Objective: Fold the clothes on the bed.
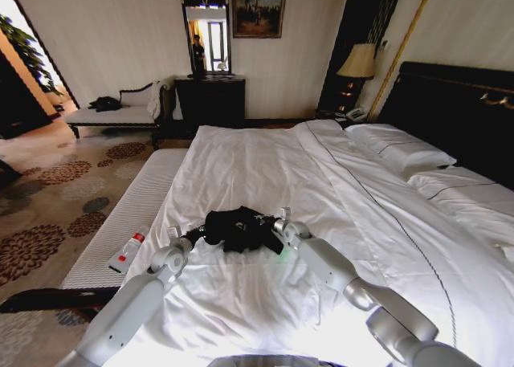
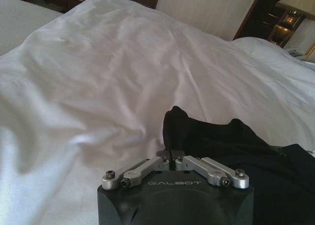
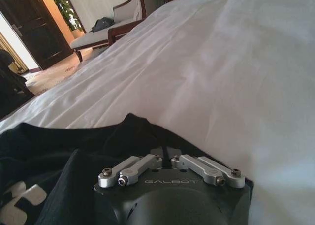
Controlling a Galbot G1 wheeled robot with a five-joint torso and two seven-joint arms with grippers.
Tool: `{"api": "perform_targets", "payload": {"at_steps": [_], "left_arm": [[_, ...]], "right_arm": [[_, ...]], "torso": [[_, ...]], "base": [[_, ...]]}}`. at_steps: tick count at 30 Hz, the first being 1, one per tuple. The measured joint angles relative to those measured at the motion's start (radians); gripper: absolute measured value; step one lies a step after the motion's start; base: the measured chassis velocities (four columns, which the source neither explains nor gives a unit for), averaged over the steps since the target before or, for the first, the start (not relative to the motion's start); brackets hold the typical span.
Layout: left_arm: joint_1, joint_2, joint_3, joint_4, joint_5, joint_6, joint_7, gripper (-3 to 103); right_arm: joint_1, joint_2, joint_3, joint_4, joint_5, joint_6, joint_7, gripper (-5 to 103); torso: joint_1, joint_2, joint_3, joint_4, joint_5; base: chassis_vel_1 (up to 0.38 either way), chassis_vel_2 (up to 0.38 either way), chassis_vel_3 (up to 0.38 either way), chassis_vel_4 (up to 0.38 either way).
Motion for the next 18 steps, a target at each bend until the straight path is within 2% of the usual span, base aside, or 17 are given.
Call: {"api": "perform_targets", "payload": {"at_steps": [2,8,18], "left_arm": [[0.002,0.002,-0.002,-0.005,0.0,0.0,0.0,0],[0.006,0.005,-0.009,-0.012,-0.001,0.0,0.0,0],[0.008,0.012,-0.023,-0.038,0.0,-0.001,-0.007,0]], "right_arm": [[-0.006,-0.015,0.005,0.023,0.004,0.0,0.005,2],[-0.022,-0.057,0.022,0.083,0.012,-0.004,0.01,0],[-0.036,-0.087,0.061,0.172,0.03,-0.007,0.037,0]], "torso": [[0.0,0.0,0.0,0.0,0.0001],[0.0,0.0,0.0,-0.0001,0.0],[0.0,0.0,0.0,0.0,0.0001]], "base": [[0.0,0.0,0.0,0.0],[0.0,0.0,0.0,0.0],[0.0,0.0,0.0,0.0]]}}
